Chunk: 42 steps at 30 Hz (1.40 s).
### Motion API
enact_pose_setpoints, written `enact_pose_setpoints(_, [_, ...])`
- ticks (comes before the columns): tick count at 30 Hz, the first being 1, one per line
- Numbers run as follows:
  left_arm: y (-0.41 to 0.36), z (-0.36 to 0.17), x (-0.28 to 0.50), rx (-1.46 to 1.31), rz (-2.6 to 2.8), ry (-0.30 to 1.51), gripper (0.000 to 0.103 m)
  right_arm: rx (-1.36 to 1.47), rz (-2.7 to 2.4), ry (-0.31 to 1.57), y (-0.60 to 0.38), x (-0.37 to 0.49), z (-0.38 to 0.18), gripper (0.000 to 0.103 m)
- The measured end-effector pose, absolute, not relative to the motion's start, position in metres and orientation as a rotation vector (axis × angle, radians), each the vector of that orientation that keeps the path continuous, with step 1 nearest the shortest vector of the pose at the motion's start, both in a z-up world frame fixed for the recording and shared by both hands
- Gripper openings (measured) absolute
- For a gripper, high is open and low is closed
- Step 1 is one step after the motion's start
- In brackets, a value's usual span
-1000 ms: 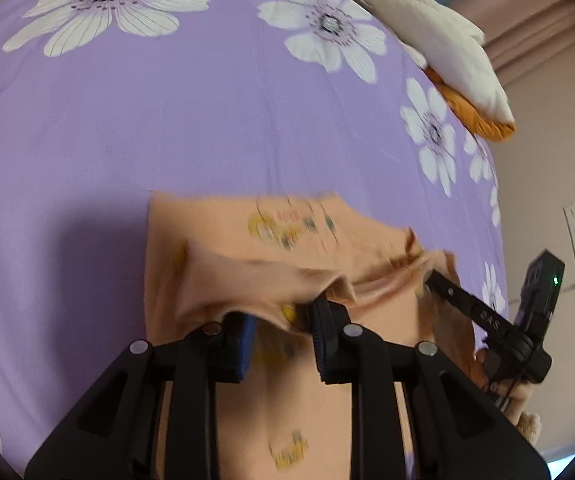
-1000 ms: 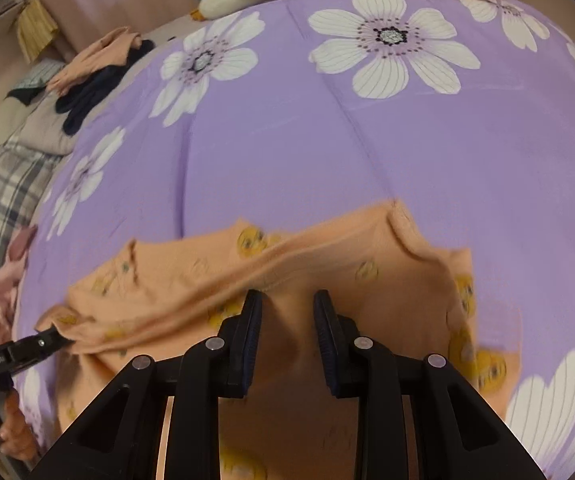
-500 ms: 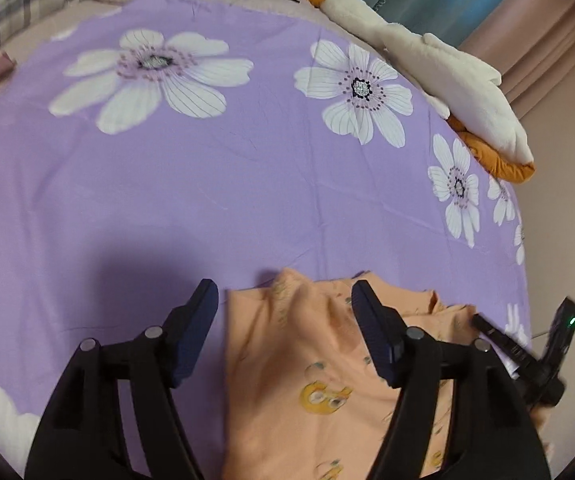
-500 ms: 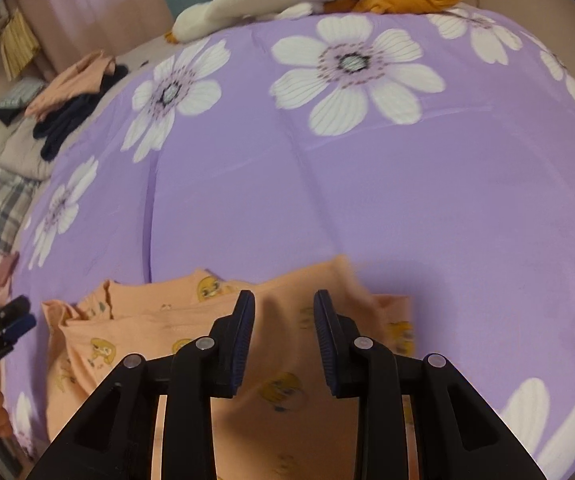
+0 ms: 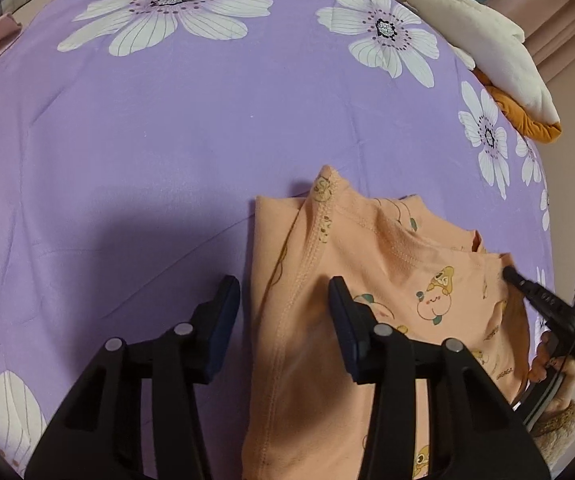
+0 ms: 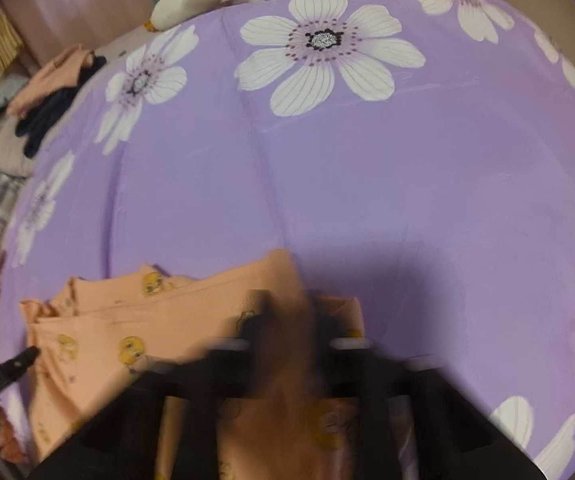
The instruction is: Fold small clothes
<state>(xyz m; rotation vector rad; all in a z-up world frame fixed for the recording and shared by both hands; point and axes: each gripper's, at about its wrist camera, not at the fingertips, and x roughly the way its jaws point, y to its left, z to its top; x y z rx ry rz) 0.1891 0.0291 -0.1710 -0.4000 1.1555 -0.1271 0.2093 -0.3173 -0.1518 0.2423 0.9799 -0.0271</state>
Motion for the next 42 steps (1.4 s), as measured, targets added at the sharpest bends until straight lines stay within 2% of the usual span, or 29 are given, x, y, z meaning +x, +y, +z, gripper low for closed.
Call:
enact_pose_setpoints(4, [0.034, -0.174, 0.19, -0.421, -0.12, 1.162, 0.042, 0.311, -0.015, 0.884, -0.332, 0.202, -0.13, 0.004])
enact_pose_setpoints(9, [0.032, -0.171, 0.186, -0.419, -0.102, 1.157, 0.042, 0.197, -0.053, 0.964, -0.328, 0.214, -0.149, 0.004])
enact_pose_setpoints(11, [0.034, -0.169, 0.182, -0.416, -0.094, 1.162, 0.046, 0.166, -0.086, 1.0, -0.328, 0.206, -0.152, 0.005])
enact_pose_setpoints(12, [0.035, -0.166, 0.176, -0.415, -0.095, 1.166, 0.051, 0.186, -0.076, 0.987, -0.33, 0.199, -0.149, 0.005])
enact_pose_setpoints(14, [0.038, -0.163, 0.166, -0.419, -0.099, 1.169, 0.059, 0.243, -0.052, 0.958, -0.337, 0.178, -0.14, 0.014])
enact_pose_setpoints(16, [0.042, -0.159, 0.149, -0.434, -0.103, 1.169, 0.061, 0.296, -0.062, 0.931, -0.345, 0.15, -0.132, 0.044])
enact_pose_setpoints(18, [0.044, -0.159, 0.133, -0.455, -0.119, 1.18, 0.062, 0.315, -0.061, 0.929, -0.348, 0.125, -0.129, 0.048])
enact_pose_setpoints(25, [0.046, -0.164, 0.072, -0.57, -0.223, 1.237, 0.062, 0.418, 0.028, 0.982, -0.346, 0.045, -0.144, 0.048])
enact_pose_setpoints(29, [0.04, -0.171, 0.06, -0.589, -0.275, 1.235, 0.06, 0.461, 0.083, 1.02, -0.336, 0.032, -0.16, 0.048])
enact_pose_setpoints(30, [0.038, -0.173, 0.059, -0.588, -0.274, 1.233, 0.052, 0.455, 0.082, 1.033, -0.332, 0.035, -0.164, 0.045])
enact_pose_setpoints(31, [0.035, -0.173, 0.058, -0.57, -0.278, 1.223, 0.033, 0.444, 0.079, 1.044, -0.329, 0.037, -0.169, 0.031])
enact_pose_setpoints(33, [0.031, -0.177, 0.058, -0.55, -0.276, 1.226, 0.018, 0.43, 0.05, 1.039, -0.327, 0.039, -0.171, 0.007])
enact_pose_setpoints(34, [0.031, -0.18, 0.058, -0.55, -0.259, 1.223, 0.015, 0.44, 0.045, 1.031, -0.329, 0.039, -0.168, 0.007])
enact_pose_setpoints(38, [0.032, -0.179, 0.055, -0.529, -0.25, 1.196, 0.014, 0.405, -0.002, 0.941, -0.339, 0.022, -0.141, 0.006])
enact_pose_setpoints(42, [0.031, -0.181, 0.058, -0.509, -0.239, 1.21, 0.017, 0.369, -0.008, 0.974, -0.341, 0.026, -0.148, 0.006])
